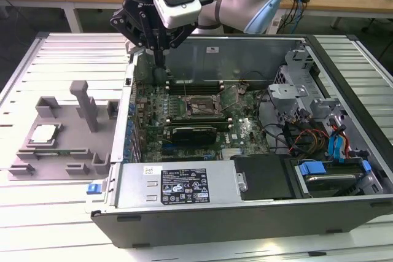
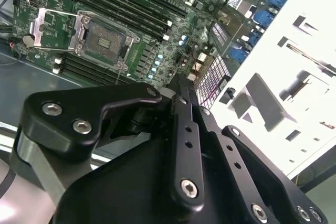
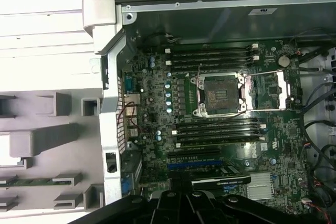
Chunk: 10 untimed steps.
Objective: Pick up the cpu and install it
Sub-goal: 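Reach for the cpu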
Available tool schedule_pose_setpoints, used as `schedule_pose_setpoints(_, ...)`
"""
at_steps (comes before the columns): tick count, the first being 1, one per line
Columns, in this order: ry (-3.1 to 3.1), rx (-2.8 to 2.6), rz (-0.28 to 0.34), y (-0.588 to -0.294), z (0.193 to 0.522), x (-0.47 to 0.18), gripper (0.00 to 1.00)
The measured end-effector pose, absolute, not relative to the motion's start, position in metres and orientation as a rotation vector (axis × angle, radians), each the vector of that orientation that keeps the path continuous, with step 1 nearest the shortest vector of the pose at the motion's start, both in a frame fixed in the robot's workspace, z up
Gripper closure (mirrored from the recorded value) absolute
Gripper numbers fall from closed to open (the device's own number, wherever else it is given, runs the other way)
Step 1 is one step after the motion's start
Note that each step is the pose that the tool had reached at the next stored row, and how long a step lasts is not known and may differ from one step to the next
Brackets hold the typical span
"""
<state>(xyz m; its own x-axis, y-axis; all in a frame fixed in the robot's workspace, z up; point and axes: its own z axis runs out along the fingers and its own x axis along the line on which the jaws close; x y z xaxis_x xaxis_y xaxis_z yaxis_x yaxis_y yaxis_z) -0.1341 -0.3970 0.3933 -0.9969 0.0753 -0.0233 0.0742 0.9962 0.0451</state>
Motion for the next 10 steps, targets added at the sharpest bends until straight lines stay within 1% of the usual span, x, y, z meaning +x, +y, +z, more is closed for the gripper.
schedule_pose_setpoints(10,3.114,0.117,0.069,-0.395,0.393,-0.145,0.89)
